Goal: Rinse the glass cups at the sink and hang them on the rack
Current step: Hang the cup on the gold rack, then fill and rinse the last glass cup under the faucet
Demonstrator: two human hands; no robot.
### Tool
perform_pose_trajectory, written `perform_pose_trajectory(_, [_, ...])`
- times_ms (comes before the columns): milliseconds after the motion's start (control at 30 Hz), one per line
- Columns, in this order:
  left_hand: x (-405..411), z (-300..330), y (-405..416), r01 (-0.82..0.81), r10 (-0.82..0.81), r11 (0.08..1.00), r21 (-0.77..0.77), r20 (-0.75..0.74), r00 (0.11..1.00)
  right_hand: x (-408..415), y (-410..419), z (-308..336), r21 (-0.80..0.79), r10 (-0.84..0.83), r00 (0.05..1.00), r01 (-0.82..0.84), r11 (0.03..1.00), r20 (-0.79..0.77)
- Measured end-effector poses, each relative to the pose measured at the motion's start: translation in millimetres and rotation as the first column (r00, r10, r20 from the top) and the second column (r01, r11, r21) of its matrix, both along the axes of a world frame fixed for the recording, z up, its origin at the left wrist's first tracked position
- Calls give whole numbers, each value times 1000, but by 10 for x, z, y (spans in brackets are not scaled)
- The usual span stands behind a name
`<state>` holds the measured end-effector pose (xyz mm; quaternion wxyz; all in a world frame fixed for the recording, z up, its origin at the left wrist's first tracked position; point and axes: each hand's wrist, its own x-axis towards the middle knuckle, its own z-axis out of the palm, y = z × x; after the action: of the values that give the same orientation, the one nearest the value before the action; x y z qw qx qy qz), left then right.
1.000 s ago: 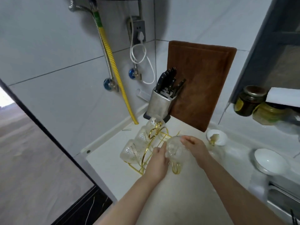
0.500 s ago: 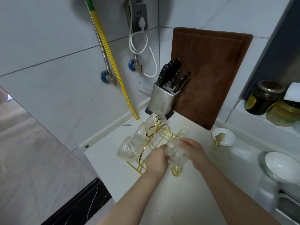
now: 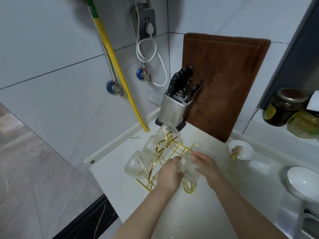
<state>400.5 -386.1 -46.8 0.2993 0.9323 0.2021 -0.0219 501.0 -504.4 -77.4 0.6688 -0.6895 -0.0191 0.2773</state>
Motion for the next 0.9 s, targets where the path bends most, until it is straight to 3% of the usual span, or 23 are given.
perform_pose_trajectory(167, [29,22,-33,21,-22,999,33,30,999,-64,-100,14,-17,-31,998,32,999,61])
perform_pose_trajectory(300, [116,113,-258,90,-117,988,126,230,966,-152,-395,37,-64,-90,990,97,993,105])
perform_pose_trajectory(400, [223,163,-541,228,-244,970,88,290,925,-216,-726,45,-136,-136,975,161,978,175])
perform_pose_trajectory(500, [328,74,-817,334,-322,942,-6,248,914,-266,-1090,37,-190,-205,942,260,947,266])
perform_pose_trajectory(667, [566,-231,-1096,300,-287,933,-201,90,954,-182,-1509,-63,-322,-278,902,385,865,330])
perform_pose_trajectory(900, [1014,-758,-1128,292,-312,939,-181,-95,945,95,-1546,-237,-525,-41,989,112,844,145])
